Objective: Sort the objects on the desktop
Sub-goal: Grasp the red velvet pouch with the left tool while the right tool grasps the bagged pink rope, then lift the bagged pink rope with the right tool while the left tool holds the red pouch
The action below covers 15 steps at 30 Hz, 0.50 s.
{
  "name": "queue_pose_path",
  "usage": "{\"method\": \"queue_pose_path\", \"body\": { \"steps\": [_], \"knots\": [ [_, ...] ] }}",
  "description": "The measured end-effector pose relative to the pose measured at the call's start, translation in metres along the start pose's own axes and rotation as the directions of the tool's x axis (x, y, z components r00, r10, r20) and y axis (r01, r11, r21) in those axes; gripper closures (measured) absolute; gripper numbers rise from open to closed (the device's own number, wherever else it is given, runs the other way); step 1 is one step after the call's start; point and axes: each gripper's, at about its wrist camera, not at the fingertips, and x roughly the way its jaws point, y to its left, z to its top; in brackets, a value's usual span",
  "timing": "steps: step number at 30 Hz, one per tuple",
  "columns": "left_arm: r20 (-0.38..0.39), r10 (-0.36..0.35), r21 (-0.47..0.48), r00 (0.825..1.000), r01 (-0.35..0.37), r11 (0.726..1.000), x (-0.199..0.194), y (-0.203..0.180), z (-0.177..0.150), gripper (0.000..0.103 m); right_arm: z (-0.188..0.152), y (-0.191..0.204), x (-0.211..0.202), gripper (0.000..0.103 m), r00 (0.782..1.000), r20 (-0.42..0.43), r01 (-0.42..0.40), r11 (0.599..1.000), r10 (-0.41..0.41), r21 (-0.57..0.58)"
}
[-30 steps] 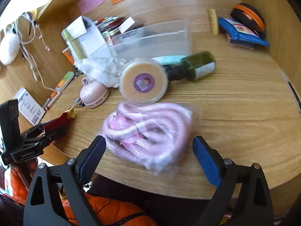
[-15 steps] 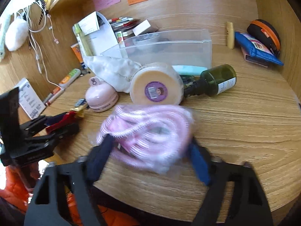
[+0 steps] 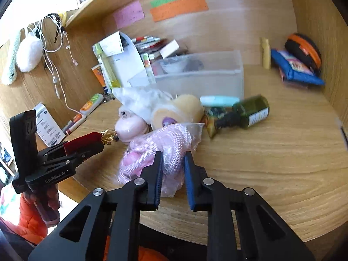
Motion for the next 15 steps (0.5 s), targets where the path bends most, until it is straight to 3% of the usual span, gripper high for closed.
{"method": "queue_pose_path", "body": {
  "steps": [15],
  "knots": [
    [0.083, -0.057, 0.039, 0.995, 0.054, 0.998, -0.013, -0.017, 0.023, 0.068, 0.03, 0.012, -0.028, 0.092, 0.996, 0.061, 0.068, 0.99, -0.061, -0.122]
  ]
}}
